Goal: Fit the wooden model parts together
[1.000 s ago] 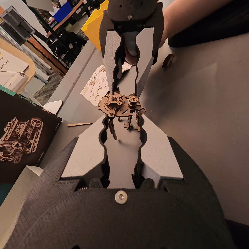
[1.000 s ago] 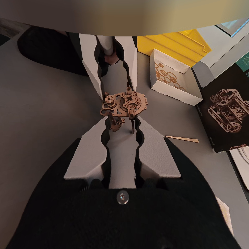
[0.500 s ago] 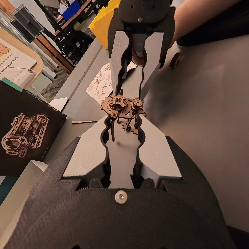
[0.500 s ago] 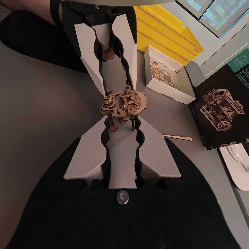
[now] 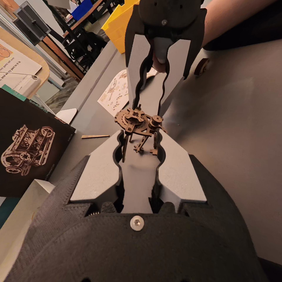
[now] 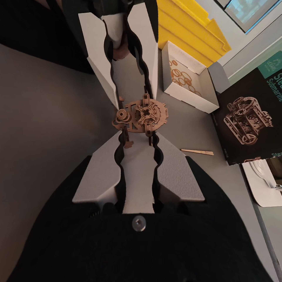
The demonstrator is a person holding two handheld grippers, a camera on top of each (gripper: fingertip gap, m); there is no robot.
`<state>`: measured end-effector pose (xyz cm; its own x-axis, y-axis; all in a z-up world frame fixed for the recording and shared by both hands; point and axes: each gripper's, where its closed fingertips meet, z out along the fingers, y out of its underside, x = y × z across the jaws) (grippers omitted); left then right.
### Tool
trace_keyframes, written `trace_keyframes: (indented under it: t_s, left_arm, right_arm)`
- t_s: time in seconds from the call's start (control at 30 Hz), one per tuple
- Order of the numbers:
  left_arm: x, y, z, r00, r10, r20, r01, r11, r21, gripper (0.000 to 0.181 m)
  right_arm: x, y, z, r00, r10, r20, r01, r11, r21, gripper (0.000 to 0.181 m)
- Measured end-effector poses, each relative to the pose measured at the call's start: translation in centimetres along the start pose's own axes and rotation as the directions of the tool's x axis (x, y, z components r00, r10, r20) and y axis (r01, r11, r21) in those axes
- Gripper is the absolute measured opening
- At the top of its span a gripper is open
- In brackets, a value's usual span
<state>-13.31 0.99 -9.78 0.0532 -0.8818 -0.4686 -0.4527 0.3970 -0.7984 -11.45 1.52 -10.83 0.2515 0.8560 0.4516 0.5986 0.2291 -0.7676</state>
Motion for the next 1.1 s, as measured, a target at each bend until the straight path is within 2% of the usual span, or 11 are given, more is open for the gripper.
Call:
trace_keyframes:
  t_s: [0.1,0.23,0.33,0.43,0.53,0.6,0.63,0.77,0.87,1.1]
  left_arm:
    - [0.3,0.2,0.0,1.0,-0.007,-0.027,0.007,1.0,-0.002,0.032]
    - [0.2,0.4,-0.5,0.991,-0.106,-0.079,0.106,0.994,-0.008,0.038]
    - [0.7,0.2,-1.2,0.963,-0.2,-0.182,0.206,0.979,0.01,0.043]
    - [-0.4,-0.6,-1.9,0.962,-0.217,-0.168,0.233,0.969,0.083,0.032]
    - [-0.7,-1.0,-2.2,0.97,-0.175,-0.167,0.193,0.976,0.097,0.041]
    - [-0.1,-1.5,-2.1,0.978,-0.109,-0.175,0.127,0.987,0.094,0.058]
    - [0.2,-1.8,-2.0,0.982,-0.077,-0.173,0.094,0.991,0.092,0.058]
    - [0.7,-2.0,-1.4,0.982,-0.045,-0.183,0.056,0.997,0.058,0.056]
    - [0.7,-1.8,-1.1,0.974,-0.085,-0.208,0.095,0.995,0.039,0.039]
    - [0.7,-1.9,-1.0,0.986,-0.018,-0.165,0.027,0.998,0.052,0.039]
  right_arm:
    - [-0.3,0.3,0.1,0.998,-0.064,-0.001,0.064,0.998,-0.011,0.034]
    - [-0.4,0.4,0.0,0.996,-0.087,0.0,0.087,0.996,-0.022,0.035]
    - [-0.4,0.0,-0.2,0.999,-0.001,0.046,0.001,1.0,-0.001,0.034]
    - [-0.4,-0.6,-0.6,0.984,0.132,0.121,-0.137,0.99,0.028,0.034]
    - [-0.6,-1.1,-1.0,0.947,0.245,0.206,-0.258,0.965,0.04,0.034]
    - [-0.6,-1.1,-1.0,0.931,0.281,0.233,-0.295,0.955,0.024,0.034]
    - [-0.7,-1.2,-1.1,0.926,0.289,0.245,-0.303,0.953,0.022,0.034]
    - [-1.1,-1.4,-1.1,0.915,0.296,0.274,-0.307,0.952,0.0,0.034]
    - [-1.0,-1.3,-1.0,0.92,0.289,0.264,-0.296,0.955,-0.015,0.035]
    - [-1.2,-1.0,-0.8,0.928,0.274,0.251,-0.272,0.961,-0.045,0.034]
